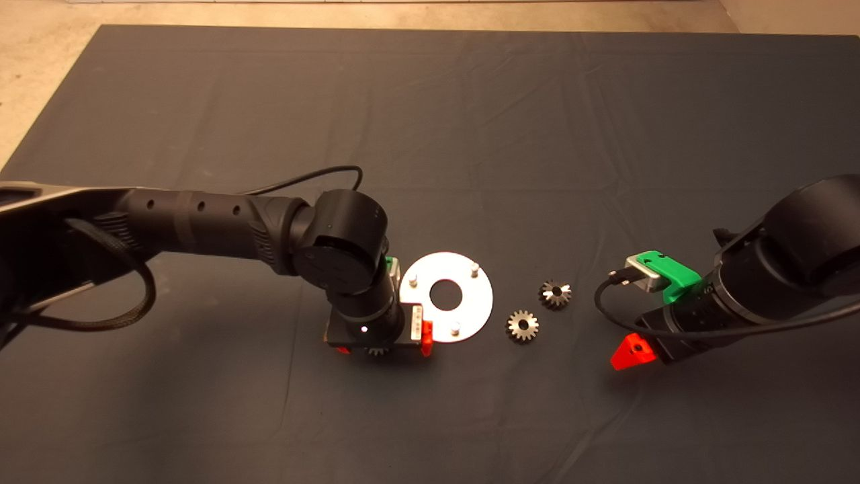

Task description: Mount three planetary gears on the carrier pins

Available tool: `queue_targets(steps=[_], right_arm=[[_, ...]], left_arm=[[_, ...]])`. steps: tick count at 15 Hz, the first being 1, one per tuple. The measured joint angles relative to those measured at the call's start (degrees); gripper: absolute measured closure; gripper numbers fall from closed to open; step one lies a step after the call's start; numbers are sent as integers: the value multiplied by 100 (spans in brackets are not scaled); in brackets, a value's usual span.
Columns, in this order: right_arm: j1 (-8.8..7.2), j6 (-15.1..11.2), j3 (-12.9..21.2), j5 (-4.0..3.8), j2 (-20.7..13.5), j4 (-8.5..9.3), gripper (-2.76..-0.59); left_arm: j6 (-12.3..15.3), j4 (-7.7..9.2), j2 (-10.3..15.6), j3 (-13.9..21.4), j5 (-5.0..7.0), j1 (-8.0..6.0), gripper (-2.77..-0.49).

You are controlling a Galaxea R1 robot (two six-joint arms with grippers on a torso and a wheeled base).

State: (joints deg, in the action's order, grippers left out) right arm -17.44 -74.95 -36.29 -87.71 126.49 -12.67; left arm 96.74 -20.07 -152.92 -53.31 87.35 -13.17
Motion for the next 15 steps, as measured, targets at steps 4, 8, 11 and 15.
queue_targets(steps=[4, 8, 11, 15], right_arm=[[2, -2, 0, 1, 2, 0, -276], [30, -7, 13, 0, 0, 0, -276], [30, -10, 29, -2, -2, 0, -276], [30, -10, 35, 0, -13, 0, -276]], left_arm=[[-168, -146, 5, -55, 4, 2, -275], [-280, -317, 5, -112, 2, 79, -269], [-306, -352, 5, -182, 4, 134, -261], [-319, -360, 40, -184, 13, 157, -241]])
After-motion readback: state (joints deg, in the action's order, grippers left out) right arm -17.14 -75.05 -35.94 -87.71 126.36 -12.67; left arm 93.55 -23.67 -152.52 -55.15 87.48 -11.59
